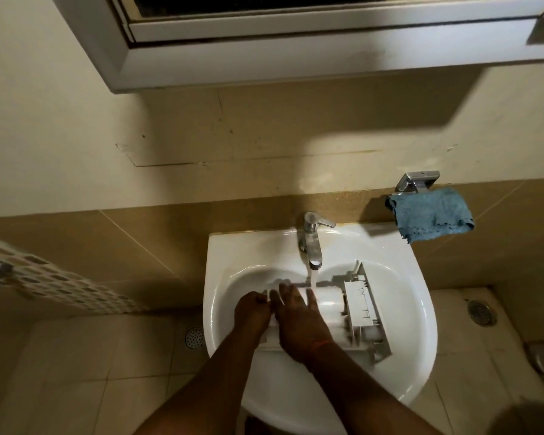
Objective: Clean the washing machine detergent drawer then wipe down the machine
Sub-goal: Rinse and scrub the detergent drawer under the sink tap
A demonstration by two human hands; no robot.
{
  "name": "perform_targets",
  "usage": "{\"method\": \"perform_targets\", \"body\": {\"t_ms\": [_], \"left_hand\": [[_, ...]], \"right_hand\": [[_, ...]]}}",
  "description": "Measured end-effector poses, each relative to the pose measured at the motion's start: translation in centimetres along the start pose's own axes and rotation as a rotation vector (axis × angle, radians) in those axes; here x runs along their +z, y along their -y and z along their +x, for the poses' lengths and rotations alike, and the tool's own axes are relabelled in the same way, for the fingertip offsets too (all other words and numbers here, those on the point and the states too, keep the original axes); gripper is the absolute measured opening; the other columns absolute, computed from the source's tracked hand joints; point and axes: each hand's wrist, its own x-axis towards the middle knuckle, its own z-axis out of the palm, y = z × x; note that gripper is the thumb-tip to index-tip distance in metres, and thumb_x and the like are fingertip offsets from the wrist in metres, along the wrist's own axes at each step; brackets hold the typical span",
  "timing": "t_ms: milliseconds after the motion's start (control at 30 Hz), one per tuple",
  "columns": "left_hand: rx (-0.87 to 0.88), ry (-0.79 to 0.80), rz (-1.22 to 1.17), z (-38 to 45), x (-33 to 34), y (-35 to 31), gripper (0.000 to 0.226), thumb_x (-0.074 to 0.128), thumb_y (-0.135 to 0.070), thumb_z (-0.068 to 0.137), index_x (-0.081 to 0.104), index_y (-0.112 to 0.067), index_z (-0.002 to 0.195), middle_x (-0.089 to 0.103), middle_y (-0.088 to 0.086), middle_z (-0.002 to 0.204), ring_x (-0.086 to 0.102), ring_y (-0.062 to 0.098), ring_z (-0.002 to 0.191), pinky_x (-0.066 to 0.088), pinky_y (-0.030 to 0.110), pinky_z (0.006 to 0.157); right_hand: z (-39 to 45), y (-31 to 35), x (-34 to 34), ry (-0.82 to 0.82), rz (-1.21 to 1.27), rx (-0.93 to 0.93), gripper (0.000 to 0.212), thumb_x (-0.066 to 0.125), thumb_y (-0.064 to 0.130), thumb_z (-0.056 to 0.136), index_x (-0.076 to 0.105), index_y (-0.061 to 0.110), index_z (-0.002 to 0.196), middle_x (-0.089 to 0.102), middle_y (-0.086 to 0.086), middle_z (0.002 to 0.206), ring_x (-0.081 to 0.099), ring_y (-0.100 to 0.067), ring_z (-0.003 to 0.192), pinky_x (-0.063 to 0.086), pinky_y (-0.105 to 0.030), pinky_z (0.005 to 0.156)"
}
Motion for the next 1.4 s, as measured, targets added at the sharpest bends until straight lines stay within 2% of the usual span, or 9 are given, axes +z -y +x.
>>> {"method": "perform_targets", "body": {"t_ms": [233,433,633,767,900,1067,1200,1333,1400], "left_hand": [[0.018,-0.006,-0.038,0.1,0.1,0.4,0.010,0.064,-0.020,0.089,0.066,-0.013,0.096,0.063,0.000,0.094,0.060,0.021,0.092,0.045,0.028,0.080],[0.036,0.090,-0.264,0.4,-0.2,1.4,0.003,0.069,-0.016,0.084,0.066,-0.016,0.082,0.068,0.000,0.088,0.066,0.023,0.090,0.056,0.041,0.087],[-0.009,0.129,-0.428,1.1,0.3,1.8,0.027,0.054,0.002,0.086,0.070,-0.017,0.075,0.071,0.008,0.082,0.068,0.030,0.087,0.054,0.043,0.086],[-0.014,0.093,-0.423,0.9,0.3,1.7,0.017,0.065,-0.007,0.087,0.067,-0.023,0.081,0.071,-0.002,0.091,0.068,0.018,0.090,0.056,0.036,0.090],[0.002,0.056,-0.409,0.6,0.6,1.4,0.019,0.066,-0.007,0.087,0.062,-0.023,0.078,0.070,0.000,0.096,0.066,0.017,0.092,0.052,0.031,0.093],[-0.019,0.044,-0.388,0.4,0.5,1.1,0.025,0.062,-0.005,0.088,0.063,-0.028,0.077,0.069,-0.003,0.091,0.067,0.020,0.092,0.053,0.034,0.093],[0.012,-0.001,-0.367,0.2,0.6,1.1,0.021,0.065,-0.008,0.088,0.063,-0.027,0.077,0.069,-0.001,0.094,0.064,0.018,0.089,0.050,0.027,0.084],[0.042,-0.039,-0.323,-0.5,0.3,1.0,0.008,0.061,-0.012,0.091,0.067,-0.018,0.090,0.066,0.001,0.093,0.060,0.017,0.081,0.043,0.023,0.068],[0.048,-0.044,-0.326,-1.0,-0.3,0.9,0.011,0.057,-0.011,0.092,0.067,-0.012,0.094,0.067,0.005,0.091,0.057,0.017,0.072,0.042,0.023,0.053]], "right_hand": [[-0.9,-3.6,-1.3,0.037,-0.062,0.342,0.068,0.043,0.055,0.089,0.060,0.001,0.127,0.056,-0.023,0.135,0.052,-0.039,0.126,0.039,-0.048,0.107],[4.9,-1.7,-4.2,-0.210,1.664,0.760,0.028,0.039,-0.007,0.091,0.064,0.007,0.090,0.062,-0.010,0.083,0.060,-0.022,0.078,0.046,-0.039,0.091],[2.6,1.3,-0.4,0.088,0.465,-0.026,0.042,0.055,0.003,0.083,0.063,0.012,0.123,0.059,-0.013,0.131,0.053,-0.030,0.125,0.045,-0.040,0.105],[-3.5,-0.9,1.1,-0.139,-0.001,0.030,0.071,0.063,0.039,0.087,0.037,0.017,0.149,0.033,-0.006,0.157,0.029,-0.032,0.145,0.040,-0.045,0.109],[-5.1,-0.9,1.6,-0.159,-0.102,0.371,0.087,0.064,0.047,0.082,0.030,0.003,0.150,0.022,-0.022,0.158,0.020,-0.042,0.145,0.017,-0.052,0.118],[-4.2,2.3,2.2,-0.105,-0.080,-0.039,0.088,0.079,0.039,0.066,0.048,0.007,0.142,0.037,-0.015,0.152,0.042,-0.034,0.137,0.040,-0.050,0.108],[-5.9,-1.9,0.5,-0.170,-0.005,0.036,0.070,0.079,0.021,0.064,0.061,0.012,0.131,0.056,-0.006,0.140,0.057,-0.023,0.125,0.044,-0.035,0.100],[-4.1,-3.3,-2.9,-0.100,0.840,0.456,0.033,0.051,0.014,0.090,0.067,0.011,0.119,0.067,-0.005,0.119,0.062,-0.021,0.109,0.045,-0.031,0.102],[-1.0,-3.7,-4.8,-0.167,1.486,0.683,0.026,0.043,0.007,0.092,0.067,0.005,0.084,0.062,-0.014,0.088,0.057,-0.023,0.080,0.046,-0.031,0.076]]}}
